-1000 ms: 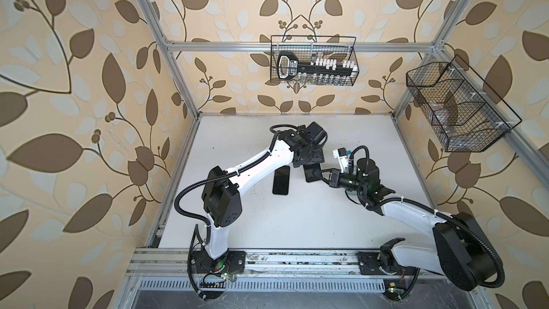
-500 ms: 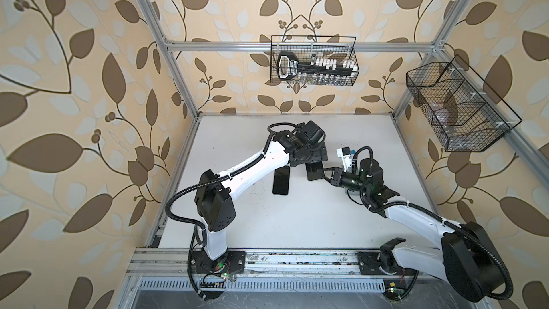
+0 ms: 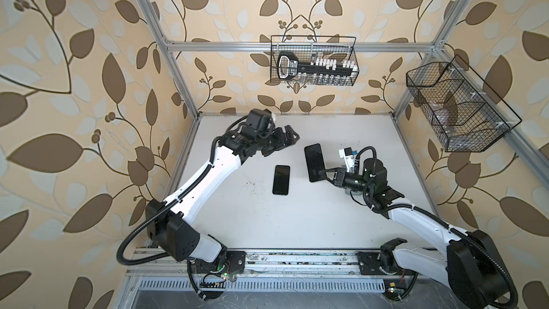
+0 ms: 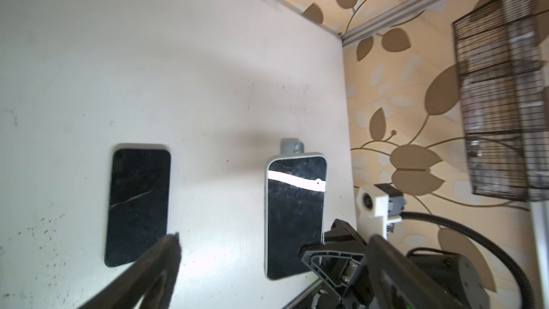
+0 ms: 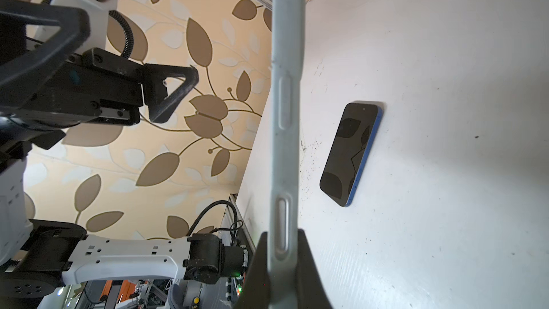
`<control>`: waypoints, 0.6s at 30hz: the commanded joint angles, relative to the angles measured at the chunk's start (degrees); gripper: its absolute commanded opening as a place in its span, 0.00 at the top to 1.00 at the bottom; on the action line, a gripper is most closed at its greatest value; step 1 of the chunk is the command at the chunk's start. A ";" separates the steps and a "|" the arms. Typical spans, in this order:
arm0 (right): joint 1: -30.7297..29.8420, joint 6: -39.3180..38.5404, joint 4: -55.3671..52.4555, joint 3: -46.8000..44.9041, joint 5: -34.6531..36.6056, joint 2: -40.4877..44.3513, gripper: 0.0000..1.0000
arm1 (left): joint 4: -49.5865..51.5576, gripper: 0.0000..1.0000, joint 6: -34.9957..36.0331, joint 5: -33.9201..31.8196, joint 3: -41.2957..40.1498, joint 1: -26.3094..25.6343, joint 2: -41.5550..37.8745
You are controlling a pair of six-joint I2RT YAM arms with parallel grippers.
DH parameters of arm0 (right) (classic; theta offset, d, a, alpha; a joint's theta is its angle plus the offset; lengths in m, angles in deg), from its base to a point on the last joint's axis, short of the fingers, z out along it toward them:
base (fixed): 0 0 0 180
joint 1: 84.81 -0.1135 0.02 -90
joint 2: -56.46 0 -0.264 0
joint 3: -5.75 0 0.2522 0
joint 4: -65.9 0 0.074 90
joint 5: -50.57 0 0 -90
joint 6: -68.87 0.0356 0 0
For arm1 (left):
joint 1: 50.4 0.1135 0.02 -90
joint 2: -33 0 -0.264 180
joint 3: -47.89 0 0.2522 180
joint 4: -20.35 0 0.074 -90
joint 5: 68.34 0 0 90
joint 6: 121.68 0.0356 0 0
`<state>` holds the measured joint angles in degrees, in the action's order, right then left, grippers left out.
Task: Take the phone out of the phone case
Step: Pass the phone.
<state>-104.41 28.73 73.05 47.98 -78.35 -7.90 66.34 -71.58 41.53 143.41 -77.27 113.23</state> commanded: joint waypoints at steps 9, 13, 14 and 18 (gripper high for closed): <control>1.62 -0.29 -2.41 7.94 -12.01 4.14 1.00 | -15.60 0.04 8.84 23.75 -9.39 2.87 -10.94; 1.26 -0.13 -3.33 9.69 -12.51 4.87 1.00 | -18.06 0.04 11.09 31.64 -10.83 3.62 -10.81; 1.10 -0.29 -3.95 10.14 -12.52 4.99 1.00 | -18.17 0.05 11.57 33.22 -10.91 3.83 -10.64; 0.62 0.08 -4.08 10.64 -12.76 5.42 1.00 | -19.50 0.05 11.95 34.83 -11.89 4.46 -10.70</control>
<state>-103.34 28.38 67.49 56.31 -89.04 -3.97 51.42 -62.29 70.65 131.76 -73.53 103.26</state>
